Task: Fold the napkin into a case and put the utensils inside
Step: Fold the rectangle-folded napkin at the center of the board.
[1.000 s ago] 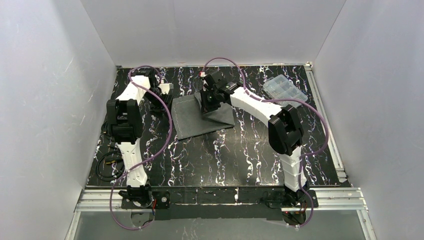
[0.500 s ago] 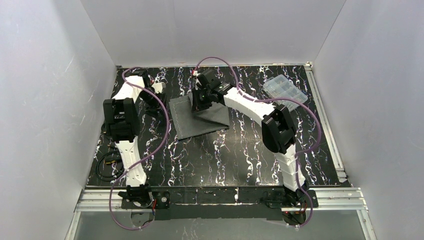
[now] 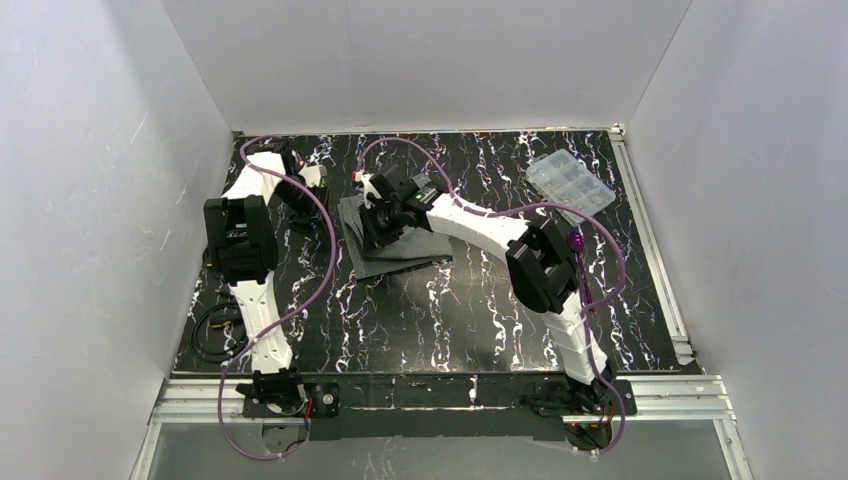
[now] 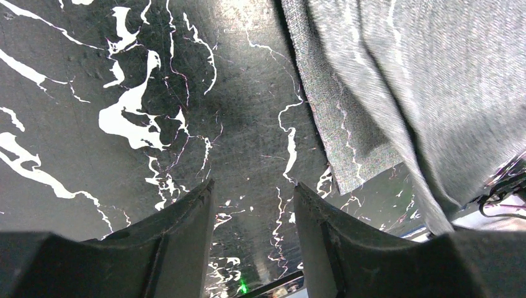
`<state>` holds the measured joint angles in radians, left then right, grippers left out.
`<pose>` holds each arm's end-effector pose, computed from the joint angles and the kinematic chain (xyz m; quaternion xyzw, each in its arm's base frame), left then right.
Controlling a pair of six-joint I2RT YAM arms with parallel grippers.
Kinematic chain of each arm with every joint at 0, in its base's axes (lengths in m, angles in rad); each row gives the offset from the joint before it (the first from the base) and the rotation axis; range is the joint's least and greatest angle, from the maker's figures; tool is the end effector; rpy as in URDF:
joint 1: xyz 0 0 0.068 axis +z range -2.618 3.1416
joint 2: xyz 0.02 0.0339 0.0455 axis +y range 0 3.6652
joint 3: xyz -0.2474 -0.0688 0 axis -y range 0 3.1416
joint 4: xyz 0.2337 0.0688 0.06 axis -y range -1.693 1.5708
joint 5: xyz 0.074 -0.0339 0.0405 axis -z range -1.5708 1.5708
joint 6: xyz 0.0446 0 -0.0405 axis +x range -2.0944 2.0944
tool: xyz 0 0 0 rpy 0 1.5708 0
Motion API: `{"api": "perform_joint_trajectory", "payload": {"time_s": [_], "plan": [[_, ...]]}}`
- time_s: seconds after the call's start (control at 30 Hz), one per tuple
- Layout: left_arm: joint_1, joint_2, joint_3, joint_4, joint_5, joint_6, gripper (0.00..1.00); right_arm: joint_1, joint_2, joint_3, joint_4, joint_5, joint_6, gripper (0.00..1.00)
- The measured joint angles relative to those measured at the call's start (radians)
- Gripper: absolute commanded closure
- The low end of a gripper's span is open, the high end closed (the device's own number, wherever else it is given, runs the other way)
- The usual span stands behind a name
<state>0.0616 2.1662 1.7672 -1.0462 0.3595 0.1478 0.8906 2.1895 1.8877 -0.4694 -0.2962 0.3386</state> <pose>0.4121 0.0097 0.1680 0.0535 0.9806 -0.1710 0.0801 0.2969 0.3877 0.2216 -0.3035 0.8609 0.3330 0.2361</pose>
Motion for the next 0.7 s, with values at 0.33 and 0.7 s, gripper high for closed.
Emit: {"api": "perform_joint_trajectory", "payload": {"time_s": [0.33, 0.7], "plan": [[0.000, 0.000, 0.000, 0.000, 0.001, -0.001, 0.54, 0.005, 0.082, -0.005, -0.040, -0.006, -0.055, 0.78], [0.000, 0.000, 0.000, 0.001, 0.007, -0.008, 0.54, 0.075, 0.110, -0.003, -0.104, 0.051, -0.113, 0.25]]}}
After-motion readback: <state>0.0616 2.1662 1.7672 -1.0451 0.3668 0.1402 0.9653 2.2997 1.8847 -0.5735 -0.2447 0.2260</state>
